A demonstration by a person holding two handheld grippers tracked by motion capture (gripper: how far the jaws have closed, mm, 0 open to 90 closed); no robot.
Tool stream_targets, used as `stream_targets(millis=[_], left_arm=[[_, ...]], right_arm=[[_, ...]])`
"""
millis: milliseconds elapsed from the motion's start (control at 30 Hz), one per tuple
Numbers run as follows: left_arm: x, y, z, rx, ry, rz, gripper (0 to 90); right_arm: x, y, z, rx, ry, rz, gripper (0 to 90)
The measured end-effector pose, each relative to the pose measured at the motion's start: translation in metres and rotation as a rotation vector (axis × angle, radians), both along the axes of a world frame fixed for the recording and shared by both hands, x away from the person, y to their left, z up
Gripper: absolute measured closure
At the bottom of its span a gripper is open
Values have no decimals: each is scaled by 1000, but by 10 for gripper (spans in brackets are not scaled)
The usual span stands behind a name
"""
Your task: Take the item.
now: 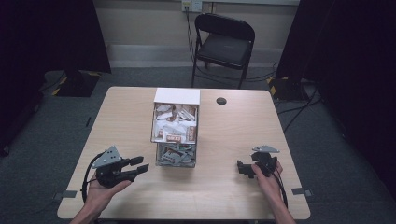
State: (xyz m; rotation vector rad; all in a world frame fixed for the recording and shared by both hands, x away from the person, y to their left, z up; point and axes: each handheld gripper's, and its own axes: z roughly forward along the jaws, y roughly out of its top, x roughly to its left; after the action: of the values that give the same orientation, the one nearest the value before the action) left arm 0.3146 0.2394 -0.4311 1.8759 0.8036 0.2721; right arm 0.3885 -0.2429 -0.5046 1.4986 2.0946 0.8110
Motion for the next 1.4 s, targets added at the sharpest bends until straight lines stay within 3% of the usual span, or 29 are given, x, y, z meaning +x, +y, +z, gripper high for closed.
stream_targets(millis=[167, 433, 1067, 1333, 1400], left_arm=[[3, -17, 1, -18, 4, -38, 623], [10, -43, -1, 5, -3, -87, 654], [23, -70, -3, -1, -14, -97, 651], [25, -71, -11, 48, -24, -87, 652], [25, -73, -14, 79, -30, -84, 664]], right_arm=[[0, 0, 0, 0, 0, 0, 0], [0, 0, 0, 0, 0, 0, 0], [0, 0, 0, 0, 1, 1, 0], [0, 0, 0, 0, 0, 1, 0], [0, 0, 0, 0, 0, 1, 0]])
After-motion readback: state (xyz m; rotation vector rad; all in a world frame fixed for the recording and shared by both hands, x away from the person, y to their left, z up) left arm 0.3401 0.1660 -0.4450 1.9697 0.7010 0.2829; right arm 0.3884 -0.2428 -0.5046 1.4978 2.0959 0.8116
